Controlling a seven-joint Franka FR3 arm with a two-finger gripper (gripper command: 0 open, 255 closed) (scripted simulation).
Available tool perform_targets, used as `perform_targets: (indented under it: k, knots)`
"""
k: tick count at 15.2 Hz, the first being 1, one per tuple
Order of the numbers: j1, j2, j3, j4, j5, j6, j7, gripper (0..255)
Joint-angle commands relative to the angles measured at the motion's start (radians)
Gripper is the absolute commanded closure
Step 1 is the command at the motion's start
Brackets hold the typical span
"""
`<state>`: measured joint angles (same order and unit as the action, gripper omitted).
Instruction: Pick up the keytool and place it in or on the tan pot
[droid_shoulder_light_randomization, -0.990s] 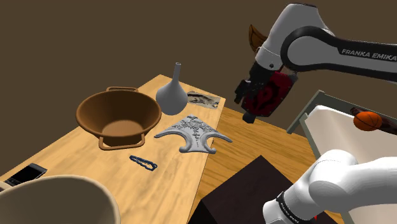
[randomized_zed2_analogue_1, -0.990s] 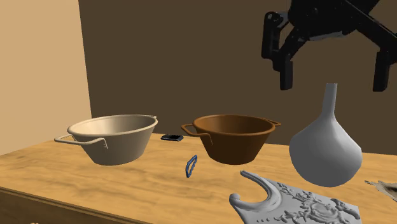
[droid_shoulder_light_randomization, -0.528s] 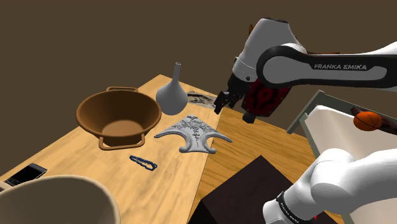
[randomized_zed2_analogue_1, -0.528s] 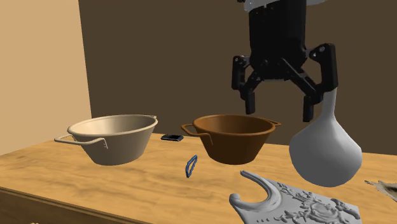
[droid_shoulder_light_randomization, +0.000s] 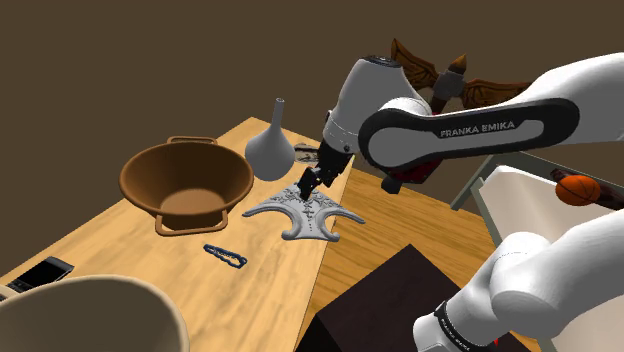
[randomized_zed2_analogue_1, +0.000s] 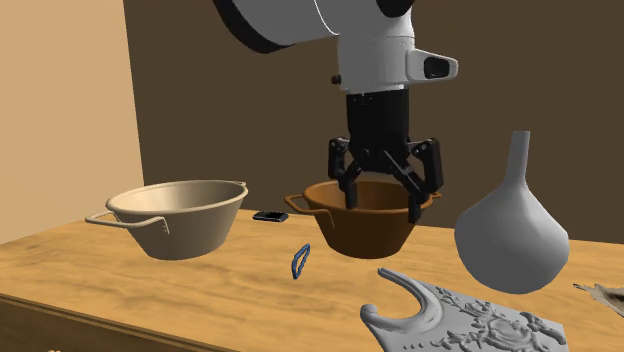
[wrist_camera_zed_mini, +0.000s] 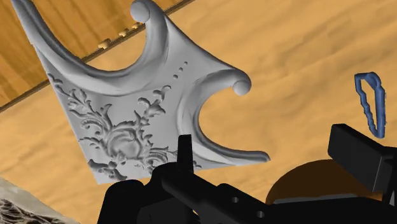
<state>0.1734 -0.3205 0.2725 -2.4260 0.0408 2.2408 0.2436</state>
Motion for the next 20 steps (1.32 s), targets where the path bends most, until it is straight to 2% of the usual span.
perform_targets:
  k: [1,6,11,18,20]
  knots:
    - [0.013,0.052,0.027,0.009,-0.006,0.046,0.019,0]
    - [0.036,0.205,0.092,0.065,-0.058,0.146,0.08,0]
    - [0.068,0.37,0.139,0.144,-0.155,0.224,0.165,0]
    - [0.162,0.605,0.147,0.293,-0.325,0.287,0.29,0]
    - [0.175,0.633,0.139,0.307,-0.344,0.299,0.304,0]
